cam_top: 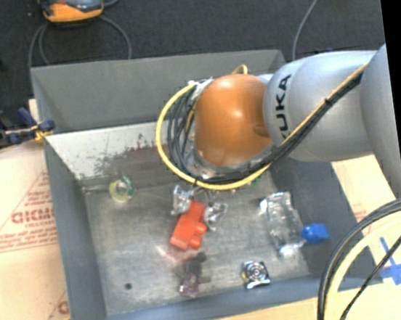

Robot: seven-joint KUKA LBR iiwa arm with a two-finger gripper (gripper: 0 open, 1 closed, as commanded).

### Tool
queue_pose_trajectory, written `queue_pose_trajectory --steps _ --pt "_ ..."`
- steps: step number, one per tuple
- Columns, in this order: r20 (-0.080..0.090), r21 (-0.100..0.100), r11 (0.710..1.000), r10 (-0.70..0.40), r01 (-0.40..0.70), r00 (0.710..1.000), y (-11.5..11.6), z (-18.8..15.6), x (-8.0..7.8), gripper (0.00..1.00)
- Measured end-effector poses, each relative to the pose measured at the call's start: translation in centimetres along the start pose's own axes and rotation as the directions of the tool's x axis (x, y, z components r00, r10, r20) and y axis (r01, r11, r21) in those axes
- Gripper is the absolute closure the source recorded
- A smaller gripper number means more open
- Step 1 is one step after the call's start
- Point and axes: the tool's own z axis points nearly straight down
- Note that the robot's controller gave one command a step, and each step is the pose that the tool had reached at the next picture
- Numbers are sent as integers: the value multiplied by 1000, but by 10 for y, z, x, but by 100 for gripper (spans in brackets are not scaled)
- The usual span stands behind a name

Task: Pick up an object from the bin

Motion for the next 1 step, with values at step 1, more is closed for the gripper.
queue_pose_trajectory --steps 1 --pt "1 2 1000 6 -6 1000 -3 -59 -1 100"
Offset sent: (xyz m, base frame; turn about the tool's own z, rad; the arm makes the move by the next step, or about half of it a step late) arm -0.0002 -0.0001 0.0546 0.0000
